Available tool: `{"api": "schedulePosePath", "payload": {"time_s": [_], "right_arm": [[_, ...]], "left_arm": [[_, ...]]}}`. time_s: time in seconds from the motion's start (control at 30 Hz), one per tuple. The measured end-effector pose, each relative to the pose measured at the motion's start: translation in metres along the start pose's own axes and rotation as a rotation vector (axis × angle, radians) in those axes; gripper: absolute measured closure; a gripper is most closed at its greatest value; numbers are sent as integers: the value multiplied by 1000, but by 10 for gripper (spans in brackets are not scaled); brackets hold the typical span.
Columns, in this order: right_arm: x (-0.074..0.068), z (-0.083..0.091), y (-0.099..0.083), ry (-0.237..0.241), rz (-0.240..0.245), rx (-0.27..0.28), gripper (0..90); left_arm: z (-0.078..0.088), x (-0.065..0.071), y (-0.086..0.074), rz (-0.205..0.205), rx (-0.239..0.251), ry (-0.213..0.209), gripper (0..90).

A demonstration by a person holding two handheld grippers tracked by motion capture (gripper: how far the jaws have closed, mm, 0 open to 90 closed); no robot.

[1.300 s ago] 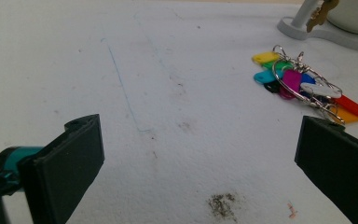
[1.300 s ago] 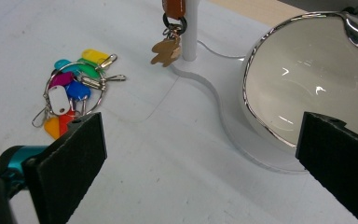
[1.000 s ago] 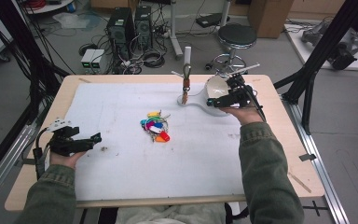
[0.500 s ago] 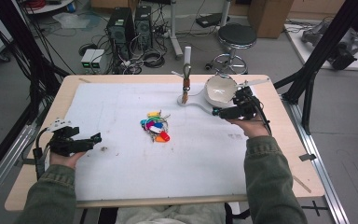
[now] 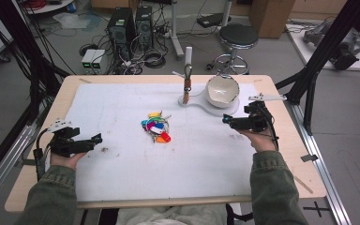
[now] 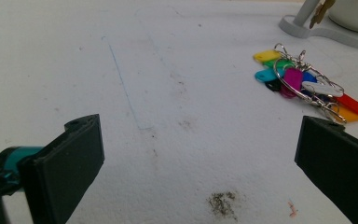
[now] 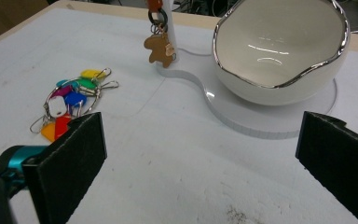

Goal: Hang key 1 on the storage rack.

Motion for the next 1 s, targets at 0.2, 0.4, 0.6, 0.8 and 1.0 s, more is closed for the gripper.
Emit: {"api": "schedulePosePath", "payload": {"time_s": [0.2,0.4,0.6,0.8,1.0], "right_arm": [[-2,4,-14,2,15,6,9],[-2,9,-24,-21,59,34,9],[0,14,-30,-46,72,65,9],[-2,16,-38,-39,71,96,9],[0,19,-47,-52,69,108,9]], "left_arm": [[0,0,0,0,-3,3,18],[0,0,-1,1,-5,5,18],[0,0,-2,1,-8,7,18],[0,0,-3,0,-13,8,18],[0,0,-3,2,-12,9,18]]}}
Point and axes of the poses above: each handheld gripper's, and its own axes: z roughly backward along the jaws, y roughly out of its top, x roughly to its right, the point moved 10 cm from there along -z, roughly forward along the jaws, and after that the axes turned 11 degrees about x, right-handed, at the moved point
